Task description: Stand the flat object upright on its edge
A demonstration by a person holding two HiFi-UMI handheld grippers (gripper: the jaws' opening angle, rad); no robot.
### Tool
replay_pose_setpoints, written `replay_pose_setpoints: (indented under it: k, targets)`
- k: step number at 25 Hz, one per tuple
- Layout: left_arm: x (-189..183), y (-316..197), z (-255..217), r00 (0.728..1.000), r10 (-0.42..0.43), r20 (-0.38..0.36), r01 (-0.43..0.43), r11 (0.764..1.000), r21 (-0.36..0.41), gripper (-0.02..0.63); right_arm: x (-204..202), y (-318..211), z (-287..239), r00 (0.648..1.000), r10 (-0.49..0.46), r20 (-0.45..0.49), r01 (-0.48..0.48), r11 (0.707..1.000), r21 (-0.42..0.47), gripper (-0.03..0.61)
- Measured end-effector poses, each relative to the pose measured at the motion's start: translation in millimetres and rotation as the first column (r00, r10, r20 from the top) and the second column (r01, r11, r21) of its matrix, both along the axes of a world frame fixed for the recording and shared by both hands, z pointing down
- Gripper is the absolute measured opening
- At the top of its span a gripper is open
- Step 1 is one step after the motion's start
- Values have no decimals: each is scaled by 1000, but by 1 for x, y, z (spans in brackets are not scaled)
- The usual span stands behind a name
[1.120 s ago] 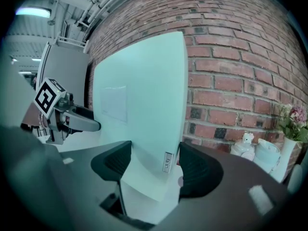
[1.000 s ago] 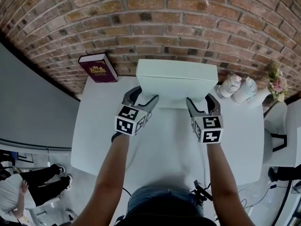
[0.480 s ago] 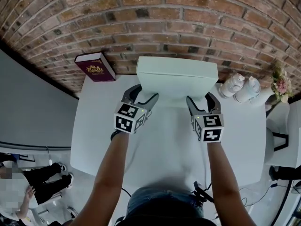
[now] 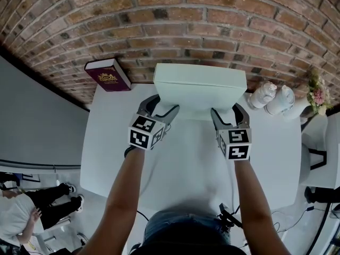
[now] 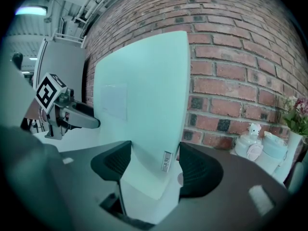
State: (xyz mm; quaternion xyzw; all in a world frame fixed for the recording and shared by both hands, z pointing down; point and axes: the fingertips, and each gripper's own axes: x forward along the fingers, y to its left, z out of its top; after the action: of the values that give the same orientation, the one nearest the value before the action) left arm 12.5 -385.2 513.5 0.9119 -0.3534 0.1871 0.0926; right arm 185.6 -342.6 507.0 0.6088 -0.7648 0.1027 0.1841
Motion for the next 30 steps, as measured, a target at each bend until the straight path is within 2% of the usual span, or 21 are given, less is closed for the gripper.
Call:
replay_pose_setpoints:
  k: [10,16,22,30]
  targets:
    - [-1,3,-1,1000,2,18,-1,1000,-12,304,0,1,1,1000,13,-26,-14,1000,-18,324]
    - [-4,6,-1,1000,8,30,-8,1000,-16,308,2,4,-1,1000,26,4,-26,999,-22,334]
    - [-9,8,-3,1000,-9,15,9,1000,-15,334,1,11,-3,1000,28,7,-28,999,-18,334]
    - [-11,19,-12,1000,-3,6,3,1000,-2,337,2,26,-7,998,62,9,-62,998,-18,334]
